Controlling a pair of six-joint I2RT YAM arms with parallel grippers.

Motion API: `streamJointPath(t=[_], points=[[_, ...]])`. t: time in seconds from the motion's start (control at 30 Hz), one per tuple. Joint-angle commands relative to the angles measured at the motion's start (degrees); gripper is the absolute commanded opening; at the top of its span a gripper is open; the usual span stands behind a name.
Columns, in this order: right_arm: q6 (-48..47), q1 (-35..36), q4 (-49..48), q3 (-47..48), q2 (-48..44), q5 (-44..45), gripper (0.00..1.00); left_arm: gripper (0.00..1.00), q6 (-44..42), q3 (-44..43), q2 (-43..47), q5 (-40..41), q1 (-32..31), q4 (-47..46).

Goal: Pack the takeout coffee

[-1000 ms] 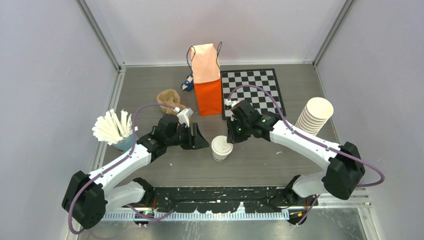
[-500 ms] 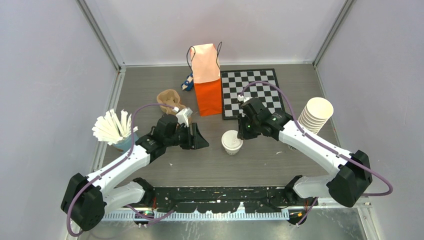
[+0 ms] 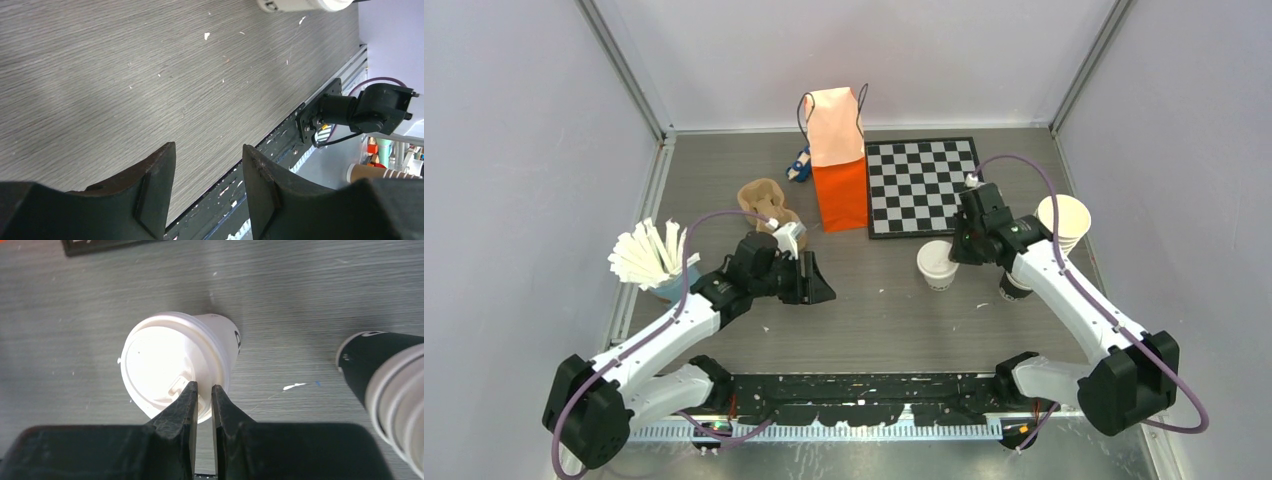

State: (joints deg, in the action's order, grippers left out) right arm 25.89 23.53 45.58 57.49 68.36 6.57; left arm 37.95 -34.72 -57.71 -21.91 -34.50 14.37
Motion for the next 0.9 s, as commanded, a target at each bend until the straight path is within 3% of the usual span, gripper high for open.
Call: streamJointPath(t=[0.0,0.3,0.57,0.73,0.87], points=[[0.3,-3.8,-0.9,0.8,-2.0,2.4,0.12,0.53,-1.8,-3.0,1.9,3.5,-0.2,2.6],[-2.0,-8.2,-2.1,0.6,-1.1,-1.6,0.14,0.53,-3.4,-5.0,2.4,11.1,-0.3,8.1],[-2.1,-8.4,0.1,2.9,-1.6,-1.4,0.26,0.53,-4.9,-8.2,4.3,20.2,-0.2,14.5],[-2.9,-8.4,4.3,6.8,-2.0,-0.9,0.40,0.54,-5.7,-11.1,3.0,28.0,-0.3,19.9],[-4.2,-8.4,6.8,9.4,-2.7,-4.3,0.41,0.54,-6.5,-12.8,1.5,34.4,-0.1,22.9]])
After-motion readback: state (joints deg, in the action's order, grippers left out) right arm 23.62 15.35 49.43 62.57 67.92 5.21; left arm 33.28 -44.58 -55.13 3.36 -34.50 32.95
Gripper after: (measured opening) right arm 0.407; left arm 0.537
